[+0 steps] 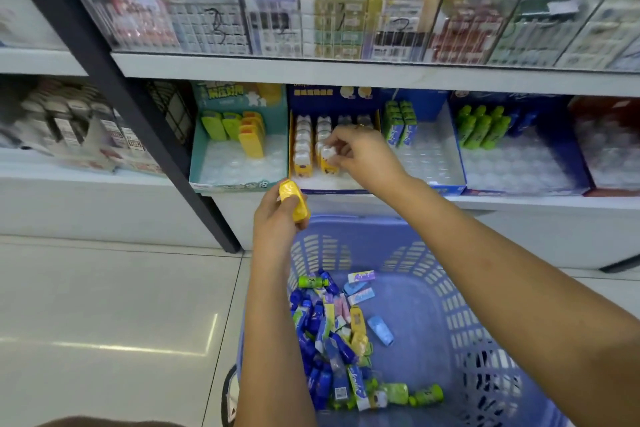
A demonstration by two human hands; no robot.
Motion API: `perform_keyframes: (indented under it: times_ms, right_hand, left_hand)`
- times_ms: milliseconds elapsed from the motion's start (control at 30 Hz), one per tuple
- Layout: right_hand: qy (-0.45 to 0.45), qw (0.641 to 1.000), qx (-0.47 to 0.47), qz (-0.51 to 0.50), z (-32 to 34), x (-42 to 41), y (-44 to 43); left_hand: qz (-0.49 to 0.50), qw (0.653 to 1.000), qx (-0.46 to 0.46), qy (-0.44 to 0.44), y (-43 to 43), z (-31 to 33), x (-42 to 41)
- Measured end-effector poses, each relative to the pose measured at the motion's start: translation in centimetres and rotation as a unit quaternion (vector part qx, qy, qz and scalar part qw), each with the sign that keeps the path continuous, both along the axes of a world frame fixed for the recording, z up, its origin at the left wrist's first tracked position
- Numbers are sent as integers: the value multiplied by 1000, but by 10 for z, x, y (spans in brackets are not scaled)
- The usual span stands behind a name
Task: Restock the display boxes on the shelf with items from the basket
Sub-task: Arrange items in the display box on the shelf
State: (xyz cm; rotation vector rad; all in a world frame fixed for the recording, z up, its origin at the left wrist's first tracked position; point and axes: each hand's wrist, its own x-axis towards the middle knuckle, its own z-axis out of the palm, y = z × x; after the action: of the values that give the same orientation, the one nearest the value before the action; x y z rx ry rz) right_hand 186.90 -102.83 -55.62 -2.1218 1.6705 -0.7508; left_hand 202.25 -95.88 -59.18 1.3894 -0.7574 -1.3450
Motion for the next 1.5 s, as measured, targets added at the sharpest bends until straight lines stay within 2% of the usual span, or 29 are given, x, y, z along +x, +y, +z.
perform_keyframes:
  times_ms: [233, 367, 433, 567, 633, 700, 767, 833, 900, 967, 1000, 1067, 1133, 1200, 1400, 1467, 1500]
  right_hand:
    - [-14, 999, -42, -3, -16, 6, 2]
    - [43, 998, -45, 10, -16, 10, 1]
    - [37, 999, -39, 6, -17, 9, 4]
    - [84, 994, -63, -12, -6, 10, 10]
    - [23, 998, -61, -24, 1, 18, 19]
    - [-136, 990, 19, -21, 8, 31, 33]
    - [-294, 949, 108, 10, 13, 44, 42]
    - [-348, 931, 111, 15, 17, 52, 43]
    - [-351, 932, 85, 1, 21, 58, 36]
    - [-299, 953, 34, -4, 23, 64, 25]
    - [-266, 964, 7, -4, 24, 67, 18]
    - [-189, 981, -34, 10, 24, 72, 3]
    - [-96, 993, -50, 40, 20, 80, -11]
    - [-35, 996, -37, 73, 11, 88, -21]
    - [70, 992, -15, 103, -6, 103, -40]
    - [35, 996, 39, 66, -4, 110, -48]
    - [40, 997, 28, 54, -2, 112, -50]
  left_hand:
    - [-34, 999, -11, 22, -1, -4, 1]
    - [5, 998, -5, 56, -2, 0, 1]
    - [23, 997, -9, 67, -3, 3, 2]
    - [48, 997, -21, 49, -2, 9, 6]
    - [58, 993, -39, 98, -2, 14, 8]
    - [62, 983, -64, 159, -3, 19, 11]
    - [61, 977, -89, 183, -3, 24, 13]
    - [62, 977, -110, 172, -5, 26, 16]
    - [67, 985, -118, 109, -6, 28, 19]
    - [71, 986, -126, -85, -12, 25, 24]
    - [60, 967, -129, -213, -15, 22, 29]
    - [-1, 901, -125, -416, -19, 14, 37]
    - [-71, 850, -105, -512, -21, 8, 42]
    - [-93, 830, -101, -541, -21, 4, 45]
    - [-90, 834, -114, -532, -25, 3, 51]
    - [-95, 835, -111, -531, -27, 4, 52]
    - [-96, 835, -111, -531, -27, 4, 53]
